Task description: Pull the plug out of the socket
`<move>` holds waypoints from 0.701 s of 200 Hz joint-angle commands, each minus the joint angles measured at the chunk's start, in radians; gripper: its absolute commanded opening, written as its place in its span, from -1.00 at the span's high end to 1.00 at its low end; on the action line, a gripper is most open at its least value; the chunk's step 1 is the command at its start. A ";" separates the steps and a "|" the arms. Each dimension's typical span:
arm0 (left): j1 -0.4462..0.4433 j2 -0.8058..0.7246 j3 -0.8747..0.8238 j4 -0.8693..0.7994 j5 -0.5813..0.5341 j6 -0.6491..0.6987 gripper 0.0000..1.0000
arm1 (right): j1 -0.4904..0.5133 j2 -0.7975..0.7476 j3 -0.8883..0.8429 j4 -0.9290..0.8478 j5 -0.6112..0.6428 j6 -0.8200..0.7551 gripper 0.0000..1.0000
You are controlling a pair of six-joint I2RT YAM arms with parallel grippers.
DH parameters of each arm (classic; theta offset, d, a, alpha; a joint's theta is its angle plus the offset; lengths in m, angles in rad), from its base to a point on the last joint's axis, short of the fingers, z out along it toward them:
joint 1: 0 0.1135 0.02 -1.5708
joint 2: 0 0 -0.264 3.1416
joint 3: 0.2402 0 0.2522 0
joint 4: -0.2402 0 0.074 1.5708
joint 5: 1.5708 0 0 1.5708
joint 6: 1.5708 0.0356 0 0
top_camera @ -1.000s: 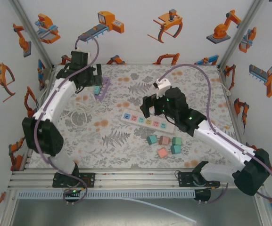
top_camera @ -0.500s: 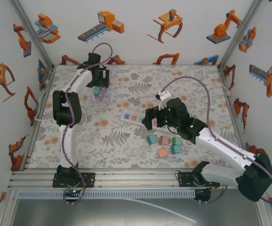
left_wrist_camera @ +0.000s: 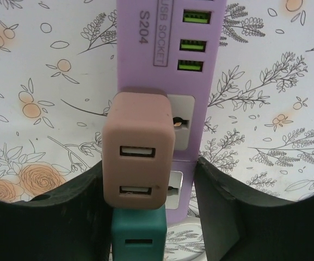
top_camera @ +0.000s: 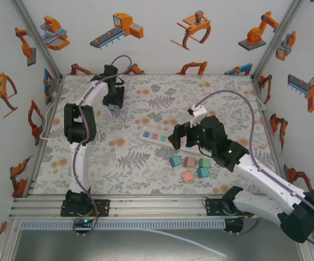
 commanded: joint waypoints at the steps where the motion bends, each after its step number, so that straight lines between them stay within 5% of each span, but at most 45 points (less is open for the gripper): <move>1: 0.005 0.002 0.026 -0.064 0.165 0.065 0.15 | -0.005 -0.045 -0.009 -0.027 0.041 0.008 -0.99; 17: 0.000 -0.020 0.019 -0.077 0.335 0.140 0.20 | -0.005 -0.070 -0.015 -0.046 0.065 0.012 -0.98; 48: -0.048 -0.080 -0.021 -0.080 0.410 0.333 0.25 | -0.005 -0.126 -0.042 -0.047 0.092 0.025 -0.98; 118: -0.258 -0.154 -0.186 -0.090 0.295 0.901 0.23 | -0.005 -0.195 -0.066 -0.085 0.103 0.045 -0.95; 140: -0.284 -0.159 -0.211 -0.089 0.277 0.966 0.20 | -0.005 -0.205 -0.068 -0.093 0.103 0.054 -0.94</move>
